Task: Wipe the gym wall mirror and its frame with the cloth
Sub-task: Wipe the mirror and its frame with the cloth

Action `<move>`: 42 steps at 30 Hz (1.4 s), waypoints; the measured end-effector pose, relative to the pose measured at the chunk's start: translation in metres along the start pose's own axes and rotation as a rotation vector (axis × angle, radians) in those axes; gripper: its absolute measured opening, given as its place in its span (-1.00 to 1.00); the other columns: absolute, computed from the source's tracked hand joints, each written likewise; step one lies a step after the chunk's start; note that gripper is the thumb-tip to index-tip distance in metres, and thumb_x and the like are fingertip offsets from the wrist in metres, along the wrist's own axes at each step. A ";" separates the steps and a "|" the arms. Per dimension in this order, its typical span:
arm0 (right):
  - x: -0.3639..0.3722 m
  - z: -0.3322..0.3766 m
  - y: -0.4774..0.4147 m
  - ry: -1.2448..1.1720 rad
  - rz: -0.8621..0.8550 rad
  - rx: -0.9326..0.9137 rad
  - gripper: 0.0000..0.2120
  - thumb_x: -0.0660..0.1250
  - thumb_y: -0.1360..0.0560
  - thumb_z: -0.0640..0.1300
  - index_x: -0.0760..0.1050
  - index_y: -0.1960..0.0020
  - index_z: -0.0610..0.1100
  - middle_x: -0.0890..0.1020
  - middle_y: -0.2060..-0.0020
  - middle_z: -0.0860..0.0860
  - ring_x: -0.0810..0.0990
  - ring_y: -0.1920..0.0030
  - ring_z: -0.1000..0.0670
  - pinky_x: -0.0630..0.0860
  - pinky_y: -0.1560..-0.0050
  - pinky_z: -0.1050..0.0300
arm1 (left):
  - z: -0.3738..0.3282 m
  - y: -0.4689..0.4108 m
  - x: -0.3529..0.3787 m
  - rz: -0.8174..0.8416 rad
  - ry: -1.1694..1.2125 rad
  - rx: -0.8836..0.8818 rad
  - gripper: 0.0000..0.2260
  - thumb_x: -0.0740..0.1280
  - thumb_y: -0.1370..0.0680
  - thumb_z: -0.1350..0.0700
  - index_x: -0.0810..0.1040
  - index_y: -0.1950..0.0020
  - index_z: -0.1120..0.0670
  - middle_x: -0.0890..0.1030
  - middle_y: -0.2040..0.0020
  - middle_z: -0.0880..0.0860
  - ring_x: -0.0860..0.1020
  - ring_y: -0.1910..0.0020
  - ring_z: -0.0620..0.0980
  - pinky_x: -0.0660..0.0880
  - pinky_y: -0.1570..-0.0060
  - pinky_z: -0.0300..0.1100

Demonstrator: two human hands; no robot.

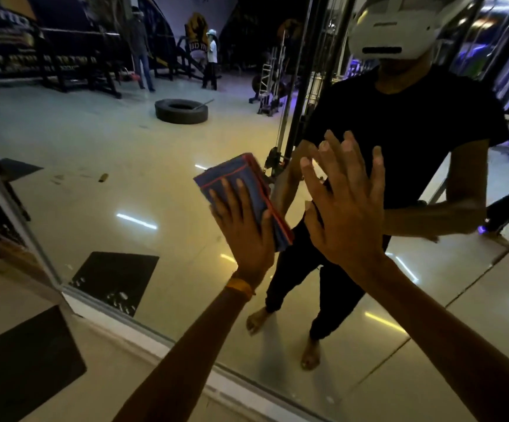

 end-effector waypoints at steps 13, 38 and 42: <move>0.012 0.031 -0.011 0.055 0.001 0.280 -0.46 0.04 -0.71 0.08 0.21 -0.64 -0.08 0.16 -0.65 -0.16 0.05 -0.66 -0.23 -0.05 -0.59 -0.34 | 0.064 -0.143 -0.067 0.112 -0.138 0.218 -0.36 0.01 -0.72 -0.18 -0.01 -0.68 0.17 -0.08 -0.68 0.20 -0.19 -0.66 0.22 -0.31 -0.61 0.10; -0.022 0.024 0.006 0.057 -0.048 0.393 -0.45 0.34 -0.65 -0.12 0.30 -0.59 -0.22 0.20 -0.62 -0.23 0.10 -0.65 -0.24 0.11 -0.58 -0.36 | 0.117 -0.211 -0.102 0.072 -0.209 0.335 -0.40 -0.01 -0.74 -0.15 0.02 -0.69 0.16 -0.03 -0.68 0.25 -0.13 -0.66 0.28 -0.15 -0.62 0.26; -0.021 0.031 0.022 0.030 -0.015 0.408 -0.48 0.31 -0.66 -0.10 0.34 -0.57 -0.23 0.21 -0.61 -0.25 0.11 -0.64 -0.28 0.15 -0.55 -0.40 | 0.080 -0.152 -0.078 0.110 -0.083 0.223 -0.38 0.00 -0.73 -0.19 0.01 -0.69 0.14 -0.01 -0.68 0.26 -0.06 -0.64 0.38 -0.20 -0.62 0.21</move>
Point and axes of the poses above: each hand's wrist, its own y-axis away from the middle knuckle, its own x-axis out of the palm, z = x × y, the point moved 1 cm from there along -y, towards the middle knuckle
